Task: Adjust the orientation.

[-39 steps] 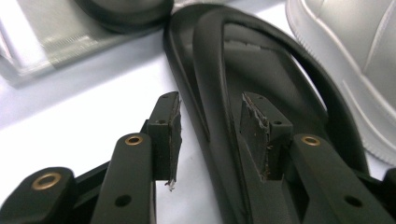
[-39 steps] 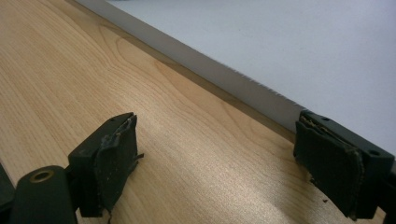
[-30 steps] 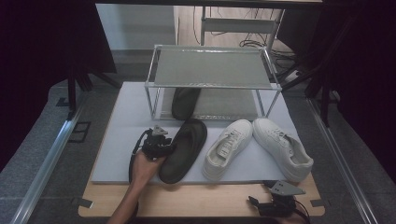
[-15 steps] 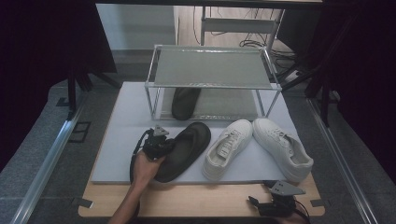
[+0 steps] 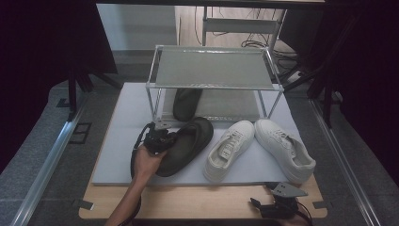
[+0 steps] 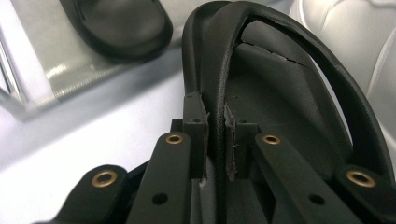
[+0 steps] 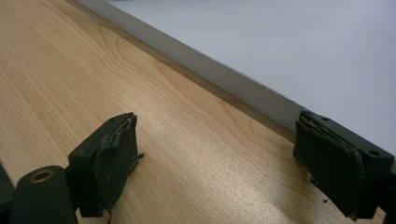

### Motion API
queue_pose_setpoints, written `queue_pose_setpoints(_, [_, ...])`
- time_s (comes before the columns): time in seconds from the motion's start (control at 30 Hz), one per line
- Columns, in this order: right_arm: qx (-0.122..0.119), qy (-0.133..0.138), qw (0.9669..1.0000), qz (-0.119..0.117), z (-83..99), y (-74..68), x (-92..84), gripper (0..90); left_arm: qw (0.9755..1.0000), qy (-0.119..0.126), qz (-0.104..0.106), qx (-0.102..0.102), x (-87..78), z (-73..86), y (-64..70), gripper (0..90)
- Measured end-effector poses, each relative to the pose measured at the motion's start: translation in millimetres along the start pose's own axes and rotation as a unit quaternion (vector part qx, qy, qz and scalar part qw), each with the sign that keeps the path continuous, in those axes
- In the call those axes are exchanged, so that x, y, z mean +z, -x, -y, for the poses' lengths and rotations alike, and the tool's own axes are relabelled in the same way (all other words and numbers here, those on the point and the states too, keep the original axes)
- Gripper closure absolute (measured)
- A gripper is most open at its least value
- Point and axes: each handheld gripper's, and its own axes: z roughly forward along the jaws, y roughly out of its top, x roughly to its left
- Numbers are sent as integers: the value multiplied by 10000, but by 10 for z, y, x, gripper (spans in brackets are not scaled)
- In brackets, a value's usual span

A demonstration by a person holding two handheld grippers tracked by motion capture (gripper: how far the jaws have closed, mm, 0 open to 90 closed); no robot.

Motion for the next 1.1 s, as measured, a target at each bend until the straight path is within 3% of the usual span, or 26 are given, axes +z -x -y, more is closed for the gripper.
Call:
queue_pose_setpoints(0.3, [3, 0, 10000, -3, 0, 0, 0, 135, 9998, 178, -35, -131, 128, -219, -28, 814])
queue_pose_setpoints(0.67, [5, 6, 10000, -10, 1, 1, -1, 135, 9981, 336, -267, -440, 496, -412, -30, 812])
queue_pose_setpoints(0.83, [2, 9, 10000, -15, 2, 2, -1, 135, 9975, 344, -387, -489, 641, -470, -10, 811])
queue_pose_setpoints(1.1, [-2, 11, 10000, -17, 2, 3, -1, 135, 9948, 394, -637, -689, 856, -550, 68, 810])
